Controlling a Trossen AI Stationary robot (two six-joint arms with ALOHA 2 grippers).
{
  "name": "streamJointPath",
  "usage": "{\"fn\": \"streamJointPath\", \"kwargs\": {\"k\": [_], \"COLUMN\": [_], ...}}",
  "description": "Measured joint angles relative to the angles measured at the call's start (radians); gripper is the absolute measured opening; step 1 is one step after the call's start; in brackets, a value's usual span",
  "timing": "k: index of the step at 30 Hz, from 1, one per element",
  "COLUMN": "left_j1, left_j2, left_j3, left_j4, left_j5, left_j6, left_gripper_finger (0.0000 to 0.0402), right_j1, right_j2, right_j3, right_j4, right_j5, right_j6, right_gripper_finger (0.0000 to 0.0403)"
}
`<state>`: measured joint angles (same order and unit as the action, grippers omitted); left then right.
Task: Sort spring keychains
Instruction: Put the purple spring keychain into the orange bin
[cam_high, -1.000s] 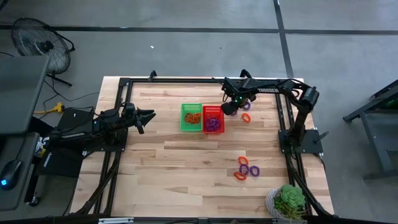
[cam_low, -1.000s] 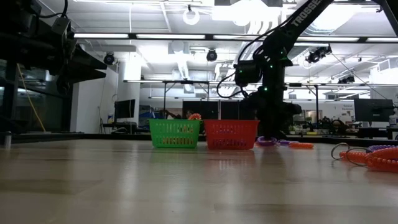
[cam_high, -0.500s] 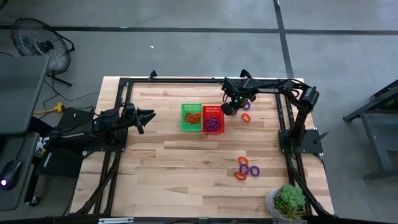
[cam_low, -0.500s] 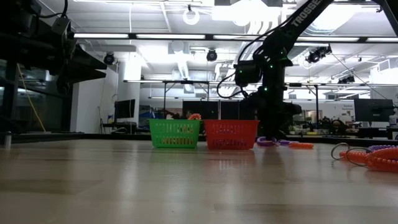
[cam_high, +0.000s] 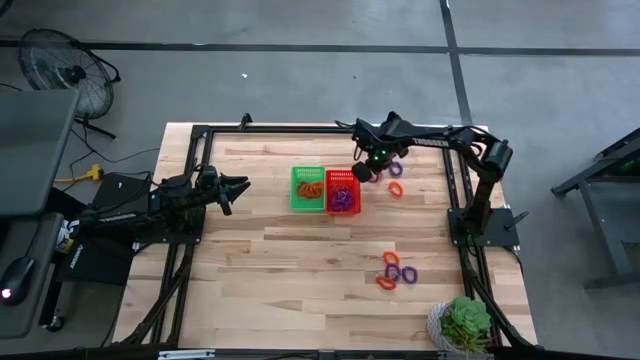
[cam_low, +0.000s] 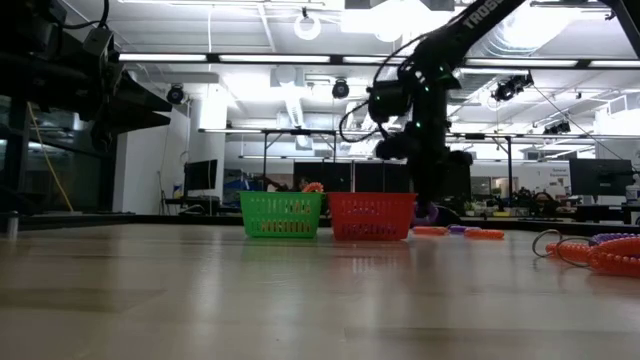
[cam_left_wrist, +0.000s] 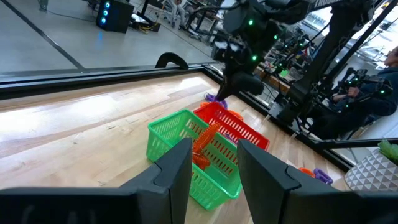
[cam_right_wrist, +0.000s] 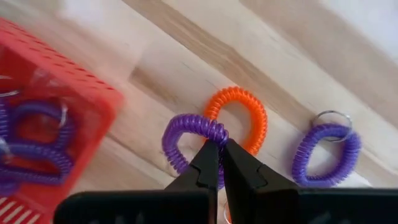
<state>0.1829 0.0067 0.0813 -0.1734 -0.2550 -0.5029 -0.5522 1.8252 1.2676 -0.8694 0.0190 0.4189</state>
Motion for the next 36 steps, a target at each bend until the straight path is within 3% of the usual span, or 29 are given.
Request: {"fn": "streamJointPath", "kwargs": {"k": [13, 18, 24, 36], "left_j1": [0.000, 0.000, 0.000, 0.000], "left_j2": [0.000, 0.000, 0.000, 0.000], "left_j3": [0.000, 0.000, 0.000, 0.000], "left_j4": [0.000, 0.000, 0.000, 0.000], "left_j5": [0.000, 0.000, 0.000, 0.000], "left_j6": [0.000, 0.000, 0.000, 0.000], "left_gripper_finger": [0.0126, 0.0126, 0.0126, 0.0126], "right_j1": [0.036, 0.068, 0.118, 0.217], "right_j2": [0.000, -0.002, -0.001, 0.100], "right_j3": [0.325, 0.419, 0.437, 0.437], "right_j4": [-0.183, -0.188, -0.198, -0.221], "right_j5": [0.061, -0.031, -0.197, -0.175], "right_j6": [-0.062, -0.096, -0.132, -0.123], "right_gripper_finger": [0.0000, 0.0000, 0.0000, 0.0000]}}
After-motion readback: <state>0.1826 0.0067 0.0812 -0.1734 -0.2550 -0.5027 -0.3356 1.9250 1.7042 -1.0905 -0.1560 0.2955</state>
